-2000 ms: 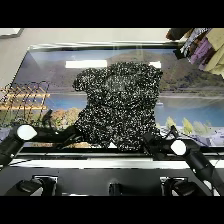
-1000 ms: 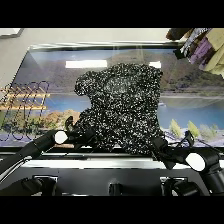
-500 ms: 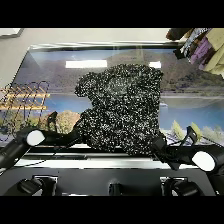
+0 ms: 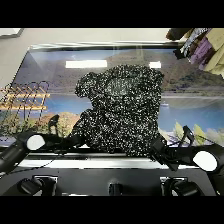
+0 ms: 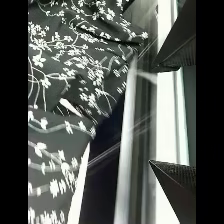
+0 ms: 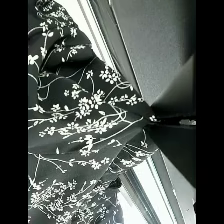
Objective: Fold the clothes and pants, and hang the long-sleeved shirts on hangers.
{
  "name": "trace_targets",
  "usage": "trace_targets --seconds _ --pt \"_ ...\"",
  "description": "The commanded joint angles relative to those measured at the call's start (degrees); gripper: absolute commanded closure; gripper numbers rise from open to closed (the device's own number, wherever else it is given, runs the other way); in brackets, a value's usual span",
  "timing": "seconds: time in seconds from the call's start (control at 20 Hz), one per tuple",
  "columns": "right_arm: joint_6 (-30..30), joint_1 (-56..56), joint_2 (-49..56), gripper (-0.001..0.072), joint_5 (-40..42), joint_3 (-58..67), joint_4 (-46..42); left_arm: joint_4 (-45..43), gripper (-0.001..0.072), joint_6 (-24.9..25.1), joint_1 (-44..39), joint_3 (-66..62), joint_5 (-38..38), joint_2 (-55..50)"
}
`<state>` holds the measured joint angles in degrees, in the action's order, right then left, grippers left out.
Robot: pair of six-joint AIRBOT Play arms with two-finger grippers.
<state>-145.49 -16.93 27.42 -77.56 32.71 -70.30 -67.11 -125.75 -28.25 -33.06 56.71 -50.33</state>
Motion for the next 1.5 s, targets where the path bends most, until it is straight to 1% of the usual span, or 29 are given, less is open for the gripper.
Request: trace_targets --seconds 0.0,0.1,0.2,0.35,0.45,0.5,0.55,0.6,0.65,0.75,0.85,0.95,1.05,1.1,1.2,1.25,1.3,1.35,1.45 --pt "0.3 -0.1 0.0 0.0685 -0.1 0.1 -0.4 6.0 0.0098 2.1 -4.0 0.2 -11.3 -8.4" --pt "0.2 -0.1 0.0 0.0685 -0.1 0.1 -0.4 8.1 0.0098 2.3 -5.5 0.0 -14.6 -13.1" --pt "0.2 -0.1 0.0 0.0685 -0.1 0.1 -0.3 8.0 0.0098 2.3 -5.4 0.0 -14.8 -16.6" --pt "0.2 -0.1 0.0 0.0685 -0.1 0.1 -0.2 8.0 0.0099 2.3 -5.4 0.0 -15.3 -17.9" --pt "0.2 -0.1 0.0 0.0685 0.0 0.1 -0.2 8.1 0.0121 2.3 -5.4 0.0 -17.7 -17.9" --pt "0.2 -0.1 0.0 0.0685 0.1 0.1 -0.3 8.3 0.0176 2.1 -5.4 0.0 -19.4 -17.9" --pt "0.2 -0.1 0.0 0.0685 0.1 0.1 -0.3 8.4 0.0391 2.1 -5.4 0.0 -20.8 -17.9" --pt "0.2 -0.1 0.0 0.0685 0.1 0.1 -0.4 8.6 0.0657 2.3 -5.4 -0.1 -21.4 -17.9" --pt "0.2 0.0 0.0 0.0685 0.2 0.1 -0.7 8.6 0.0689 2.5 -5.2 -0.3 -21.6 -17.7" --pt "0.2 0.0 0.0 0.0685 1.3 0.1 -1.5 8.5 0.0691 3.0 -4.0 -0.7 -19.3 -16.2" --pt "0.2 -0.1 0.0 0.0685 0.9 0.4 -1.1 4.2 0.0692 3.0 -1.5 -1.0 -13.3 -11.4" --pt "0.5 -0.1 -0.9 0.0686 -4.1 1.0 1.3 -3.7 0.0692 3.0 1.2 -1.0 -3.4 -3.7" --pt "0.8 -0.1 -4.4 0.0686 -9.4 1.0 5.8 -8.3 0.0692 3.0 2.1 -1.0 6.3 4.7" --pt "-0.1 -0.1 -6.8 0.0686 -11.8 1.0 8.2 -8.4 0.0692 3.0 2.0 -1.0 10.0 9.5" --pt "-6.4 -0.1 -12.3 0.0686 -14.8 1.0 10.3 -6.2 0.0692 1.9 2.0 -1.0 14.8 18.0" --pt "-10.3 -0.1 -14.4 0.0686 -13.8 1.0 9.9 -4.8 0.0693 0.6 2.0 -1.0 15.3 21.6" --pt "-13.1 -0.1 -15.2 0.0686 -11.1 1.0 8.9 -3.8 0.0693 -1.3 2.0 -1.0 15.1 23.9" --pt "-14.2 -0.1 -14.8 0.0686 -7.1 1.0 7.9 -2.9 0.0693 -2.4 2.0 -1.1 14.1 25.1" --pt "-14.1 -0.1 -11.0 0.0686 1.0 1.0 5.9 -0.8 0.0693 -2.4 2.1 -1.8 10.1 24.0"
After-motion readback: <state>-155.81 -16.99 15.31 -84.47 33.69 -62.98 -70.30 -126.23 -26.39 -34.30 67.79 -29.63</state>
